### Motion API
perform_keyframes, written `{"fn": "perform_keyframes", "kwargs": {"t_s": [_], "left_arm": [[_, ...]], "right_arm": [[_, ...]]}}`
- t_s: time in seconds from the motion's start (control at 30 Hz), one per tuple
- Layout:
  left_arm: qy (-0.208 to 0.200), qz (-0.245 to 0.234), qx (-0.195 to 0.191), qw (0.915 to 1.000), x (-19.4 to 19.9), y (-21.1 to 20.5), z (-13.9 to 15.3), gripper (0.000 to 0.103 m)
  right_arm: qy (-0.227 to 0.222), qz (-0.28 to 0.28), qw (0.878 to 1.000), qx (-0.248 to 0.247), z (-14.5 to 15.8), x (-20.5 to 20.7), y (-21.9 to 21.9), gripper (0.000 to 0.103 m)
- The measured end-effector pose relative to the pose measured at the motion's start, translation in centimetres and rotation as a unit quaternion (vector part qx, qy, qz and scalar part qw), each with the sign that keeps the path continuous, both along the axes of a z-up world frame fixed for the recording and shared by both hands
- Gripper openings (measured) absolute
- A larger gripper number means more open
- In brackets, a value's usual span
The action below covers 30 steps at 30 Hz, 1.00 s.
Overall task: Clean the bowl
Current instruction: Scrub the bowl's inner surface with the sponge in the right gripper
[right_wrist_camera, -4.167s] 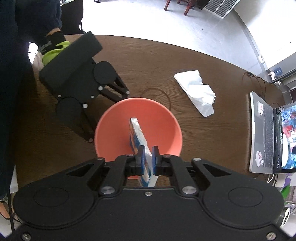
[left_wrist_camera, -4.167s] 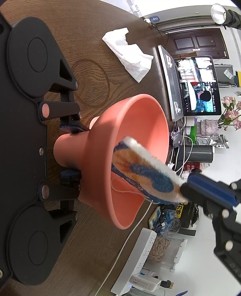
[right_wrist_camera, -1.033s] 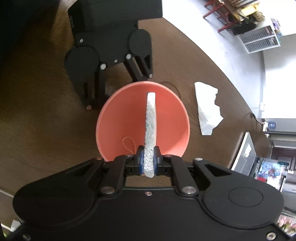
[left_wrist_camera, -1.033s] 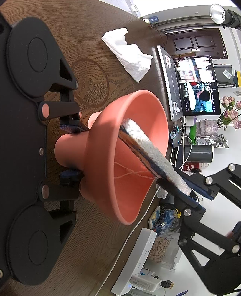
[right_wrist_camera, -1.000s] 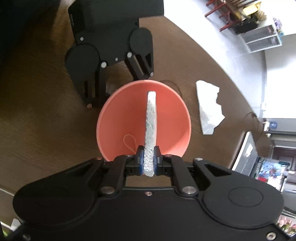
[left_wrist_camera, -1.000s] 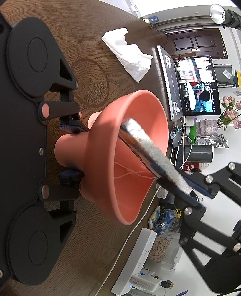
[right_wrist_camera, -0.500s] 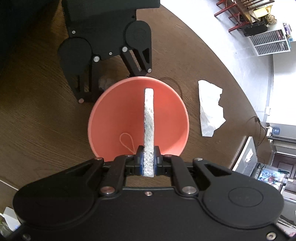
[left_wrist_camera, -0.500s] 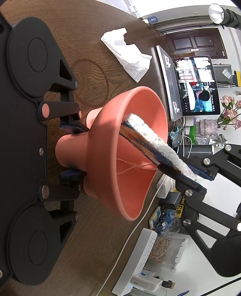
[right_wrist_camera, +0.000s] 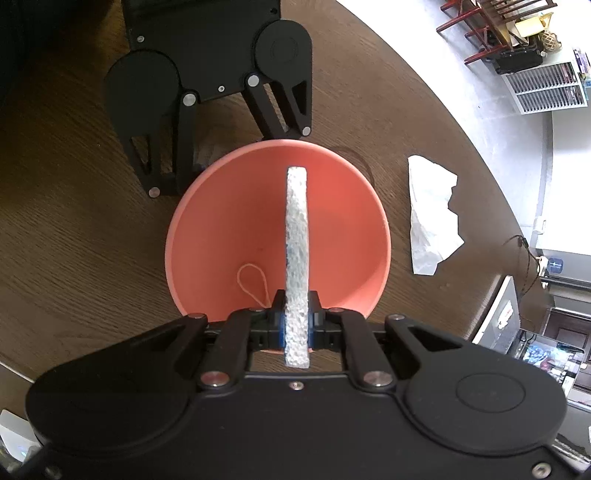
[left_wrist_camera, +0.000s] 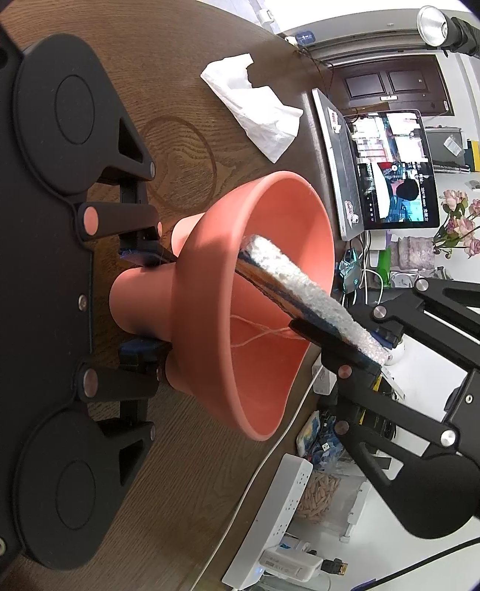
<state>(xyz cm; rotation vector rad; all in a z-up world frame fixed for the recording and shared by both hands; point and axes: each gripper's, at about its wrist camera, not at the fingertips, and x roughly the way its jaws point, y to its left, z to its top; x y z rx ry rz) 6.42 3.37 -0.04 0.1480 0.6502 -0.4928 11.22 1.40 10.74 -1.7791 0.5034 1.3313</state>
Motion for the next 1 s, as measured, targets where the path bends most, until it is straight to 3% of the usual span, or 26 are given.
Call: {"fn": "perform_keyframes", "kwargs": {"t_s": [0.23, 0.57, 0.77, 1.0], "left_arm": [[0.000, 0.000, -0.001, 1.0000, 0.1, 0.1, 0.0, 0.038], [0.000, 0.000, -0.002, 1.0000, 0.2, 0.2, -0.1, 0.038], [0.001, 0.000, -0.003, 1.0000, 0.3, 0.2, -0.1, 0.038], [0.001, 0.000, -0.004, 1.0000, 0.3, 0.2, -0.1, 0.038]], "right_arm": [[-0.005, 0.035, 0.999, 0.022, -0.8, 0.3, -0.7, 0.011], [-0.005, -0.027, 1.000, 0.004, -2.0, 1.4, 1.3, 0.011], [0.027, -0.045, 0.999, -0.002, -1.3, 2.2, 1.5, 0.010], [-0.005, 0.001, 1.000, -0.031, 0.2, 2.0, 1.2, 0.010]]}}
